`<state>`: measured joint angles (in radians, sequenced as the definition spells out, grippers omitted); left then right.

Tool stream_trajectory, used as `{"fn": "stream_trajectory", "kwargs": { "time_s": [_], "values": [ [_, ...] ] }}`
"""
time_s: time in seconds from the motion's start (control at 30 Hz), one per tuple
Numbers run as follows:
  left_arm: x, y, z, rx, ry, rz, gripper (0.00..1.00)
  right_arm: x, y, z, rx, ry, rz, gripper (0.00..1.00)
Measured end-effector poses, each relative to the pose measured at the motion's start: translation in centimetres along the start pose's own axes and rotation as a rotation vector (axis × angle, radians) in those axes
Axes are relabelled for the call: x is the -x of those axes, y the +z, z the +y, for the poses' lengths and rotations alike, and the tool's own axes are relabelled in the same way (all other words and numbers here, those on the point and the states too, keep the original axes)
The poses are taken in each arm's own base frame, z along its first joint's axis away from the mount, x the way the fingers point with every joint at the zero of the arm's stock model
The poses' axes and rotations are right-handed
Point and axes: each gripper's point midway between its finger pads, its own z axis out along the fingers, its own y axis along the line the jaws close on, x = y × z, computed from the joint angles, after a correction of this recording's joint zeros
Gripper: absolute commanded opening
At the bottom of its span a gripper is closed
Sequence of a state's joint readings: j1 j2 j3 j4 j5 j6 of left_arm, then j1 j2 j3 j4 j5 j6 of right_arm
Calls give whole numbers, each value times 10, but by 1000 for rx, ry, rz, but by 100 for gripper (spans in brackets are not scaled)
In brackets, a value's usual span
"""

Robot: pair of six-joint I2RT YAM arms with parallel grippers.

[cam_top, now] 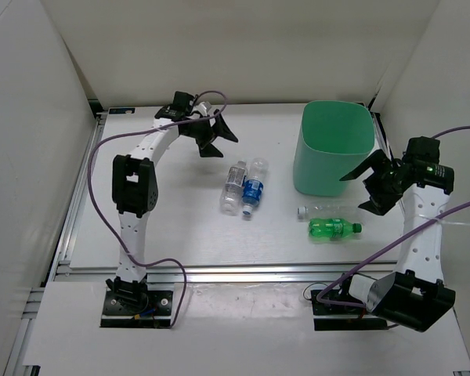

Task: Put the plastic bottles in the bin

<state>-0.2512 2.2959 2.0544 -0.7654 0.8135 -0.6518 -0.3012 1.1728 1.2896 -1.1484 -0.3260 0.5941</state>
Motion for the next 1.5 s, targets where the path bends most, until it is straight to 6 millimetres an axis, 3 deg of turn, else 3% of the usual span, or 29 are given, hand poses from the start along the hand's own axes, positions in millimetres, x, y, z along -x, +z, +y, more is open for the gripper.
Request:
{"fn": "stream_trajectory", "kwargs": {
  "time_s": [0.13, 0.27, 0.37, 0.43, 0.53, 0.6, 0.7, 0.8, 1.0, 1.17, 1.3, 1.37, 1.43, 1.5],
  "values": [
    [7, -34, -28, -45, 20, -65, 100, -3, 2, -1, 4, 4, 13, 100],
    [7, -104, -56, -121, 1, -173, 100, -4, 1, 0, 12, 3, 15, 100],
    [1, -155, -50, -182, -57, -227, 100, -9, 2, 0, 16, -1, 25, 100],
    [1, -166, -37, -175, -95, -244, 100, -11, 3, 1, 21, -7, 31, 100],
    [1, -143, -33, -99, -56, -225, 97, -14, 4, 3, 30, -16, 42, 100],
    [-2, -117, -41, -29, 4, -203, 84, -17, 5, 4, 34, -23, 54, 100],
    [-30, -79, -41, 75, 85, -137, 82, -20, 6, 5, 41, -40, 63, 100],
    [-52, -58, -29, 165, 113, -78, 82, -20, 6, 6, 45, -55, 65, 100],
    [-60, -42, 30, 363, 65, -36, 83, -22, 6, 8, 52, -80, 71, 100],
    [-56, -45, 72, 560, 44, -49, 80, -22, 10, 8, 52, -94, 90, 100],
    [-35, -53, 65, 611, 97, -119, 80, -17, 14, 12, 52, -96, 112, 100],
    [-23, -55, 49, 578, 145, -152, 86, -12, 16, 17, 58, -104, 116, 100],
    [-15, -52, 33, 514, 201, -170, 99, -8, 17, 21, 66, -110, 125, 100],
    [-15, -43, 27, 462, 243, -159, 100, -4, 19, 25, 73, -111, 132, 100]
  ]
}}
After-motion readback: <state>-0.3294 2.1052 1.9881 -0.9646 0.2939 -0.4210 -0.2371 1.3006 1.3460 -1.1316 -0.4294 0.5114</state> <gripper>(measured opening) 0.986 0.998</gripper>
